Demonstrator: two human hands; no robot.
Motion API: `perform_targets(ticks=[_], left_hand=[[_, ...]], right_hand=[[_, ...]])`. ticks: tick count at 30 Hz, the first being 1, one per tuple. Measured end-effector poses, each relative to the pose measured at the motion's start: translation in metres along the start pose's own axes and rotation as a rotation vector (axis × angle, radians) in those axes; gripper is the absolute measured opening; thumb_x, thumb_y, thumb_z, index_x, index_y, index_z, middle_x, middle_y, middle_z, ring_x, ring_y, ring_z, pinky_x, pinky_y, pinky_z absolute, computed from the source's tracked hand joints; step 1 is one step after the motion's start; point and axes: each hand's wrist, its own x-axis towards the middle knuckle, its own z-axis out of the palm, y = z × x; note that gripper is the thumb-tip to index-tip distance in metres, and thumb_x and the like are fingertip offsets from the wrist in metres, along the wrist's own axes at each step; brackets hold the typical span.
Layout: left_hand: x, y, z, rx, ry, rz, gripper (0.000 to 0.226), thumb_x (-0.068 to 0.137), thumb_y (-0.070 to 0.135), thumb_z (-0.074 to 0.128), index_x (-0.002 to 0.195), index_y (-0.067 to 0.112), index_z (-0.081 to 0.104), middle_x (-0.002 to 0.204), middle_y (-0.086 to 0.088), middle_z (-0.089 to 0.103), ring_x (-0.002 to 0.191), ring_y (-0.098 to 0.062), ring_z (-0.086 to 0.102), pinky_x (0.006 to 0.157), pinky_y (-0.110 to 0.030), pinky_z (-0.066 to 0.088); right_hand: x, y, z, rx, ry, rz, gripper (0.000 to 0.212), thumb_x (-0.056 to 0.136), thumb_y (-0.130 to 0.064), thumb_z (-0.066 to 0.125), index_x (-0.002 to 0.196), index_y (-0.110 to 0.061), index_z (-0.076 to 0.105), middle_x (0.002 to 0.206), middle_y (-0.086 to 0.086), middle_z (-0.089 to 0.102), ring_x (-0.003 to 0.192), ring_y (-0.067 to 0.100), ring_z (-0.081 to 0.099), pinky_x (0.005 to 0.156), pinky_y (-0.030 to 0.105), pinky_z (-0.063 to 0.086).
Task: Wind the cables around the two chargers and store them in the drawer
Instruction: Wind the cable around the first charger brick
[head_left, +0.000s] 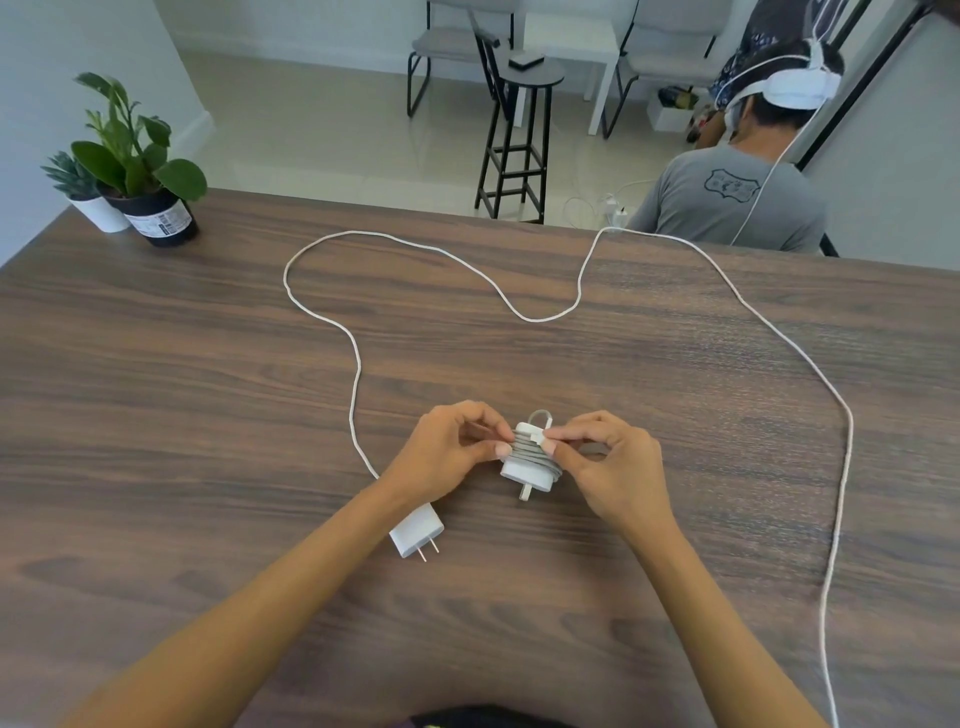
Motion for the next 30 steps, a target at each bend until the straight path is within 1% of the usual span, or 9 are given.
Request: perform_targets(ticks=[4, 8, 10, 13, 17, 21, 23, 26, 30], left_hand=[[0.003, 0.003, -0.002, 0.084, -0.018, 0.01, 0.026, 0.075, 0.008, 0.077, 0.071, 0.03, 0.065, 0.079, 0.01, 0.068, 0.082, -0.011, 0.067, 0.085, -0.03, 0.053], [0.004, 0.004, 0.001, 0.133, 0.0, 0.039, 0.029, 0.076, 0.006, 0.075, 0.068, 0.032, 0.064, 0.083, 0.01, 0.063, 0.082, -0.006, 0.064, 0.084, -0.029, 0.052], [0.003, 0.004, 0.005, 0.17, 0.012, 0.063, 0.027, 0.081, 0.004, 0.069, 0.071, 0.028, 0.062, 0.086, 0.012, 0.059, 0.082, -0.002, 0.06, 0.081, -0.022, 0.05], [0.001, 0.003, 0.012, 0.201, 0.029, 0.1, 0.019, 0.085, -0.001, 0.062, 0.079, 0.017, 0.061, 0.091, 0.009, 0.056, 0.085, -0.005, 0.057, 0.075, -0.009, 0.043], [-0.001, 0.002, 0.02, 0.225, 0.048, 0.137, 0.014, 0.087, -0.006, 0.055, 0.084, 0.007, 0.058, 0.093, 0.002, 0.055, 0.085, -0.012, 0.053, 0.074, -0.01, 0.041], [0.0, 0.002, 0.027, 0.236, 0.075, 0.16, 0.013, 0.087, -0.011, 0.049, 0.088, 0.0, 0.055, 0.093, -0.004, 0.05, 0.076, -0.003, 0.046, 0.07, -0.007, 0.035], [0.001, 0.003, 0.03, 0.231, 0.099, 0.169, 0.014, 0.086, -0.014, 0.047, 0.088, -0.002, 0.054, 0.092, -0.006, 0.05, 0.076, -0.001, 0.045, 0.071, -0.007, 0.035], [0.0, 0.002, 0.033, 0.243, 0.127, 0.179, 0.014, 0.085, -0.015, 0.046, 0.088, -0.004, 0.054, 0.093, -0.008, 0.049, 0.079, -0.01, 0.046, 0.072, -0.008, 0.035], [0.0, 0.003, 0.035, 0.241, 0.142, 0.184, 0.013, 0.085, -0.015, 0.046, 0.088, -0.005, 0.054, 0.092, -0.007, 0.048, 0.078, -0.011, 0.046, 0.071, -0.006, 0.035]], right_hand=[[-0.001, -0.002, -0.001, -0.001, -0.005, -0.018, 0.028, 0.071, -0.015, 0.081, 0.071, -0.041, 0.071, 0.079, -0.015, 0.069, 0.067, -0.002, 0.064, 0.064, 0.006, 0.045], [-0.002, -0.004, -0.003, -0.005, -0.023, -0.03, 0.028, 0.071, -0.015, 0.082, 0.071, -0.041, 0.071, 0.078, -0.015, 0.067, 0.067, -0.001, 0.064, 0.063, 0.007, 0.046], [-0.003, -0.005, -0.004, -0.013, -0.03, -0.032, 0.026, 0.07, -0.015, 0.082, 0.071, -0.04, 0.072, 0.077, -0.015, 0.067, 0.067, 0.0, 0.063, 0.063, 0.008, 0.046], [-0.005, -0.005, -0.003, -0.032, -0.021, -0.036, 0.018, 0.07, -0.014, 0.082, 0.073, -0.03, 0.075, 0.075, -0.013, 0.066, 0.068, -0.001, 0.062, 0.063, 0.004, 0.043], [-0.006, -0.006, -0.003, -0.029, 0.001, -0.038, 0.014, 0.07, -0.012, 0.082, 0.072, -0.024, 0.075, 0.076, -0.01, 0.068, 0.067, 0.0, 0.063, 0.064, 0.005, 0.043], [-0.007, -0.004, -0.001, -0.005, 0.042, -0.036, 0.016, 0.069, -0.009, 0.081, 0.069, -0.022, 0.074, 0.074, -0.009, 0.069, 0.066, 0.001, 0.063, 0.064, 0.005, 0.043], [-0.008, -0.003, -0.001, 0.004, 0.057, -0.024, 0.016, 0.07, -0.009, 0.081, 0.07, -0.024, 0.075, 0.075, -0.008, 0.068, 0.066, 0.0, 0.062, 0.065, 0.004, 0.041], [-0.011, -0.002, 0.001, -0.019, 0.067, -0.043, 0.015, 0.072, -0.009, 0.08, 0.072, -0.023, 0.075, 0.076, -0.01, 0.066, 0.068, -0.004, 0.061, 0.063, 0.0, 0.038], [-0.01, -0.001, 0.002, -0.03, 0.052, -0.059, 0.015, 0.073, -0.008, 0.079, 0.074, -0.023, 0.076, 0.077, -0.012, 0.065, 0.071, -0.005, 0.061, 0.061, -0.001, 0.04]])
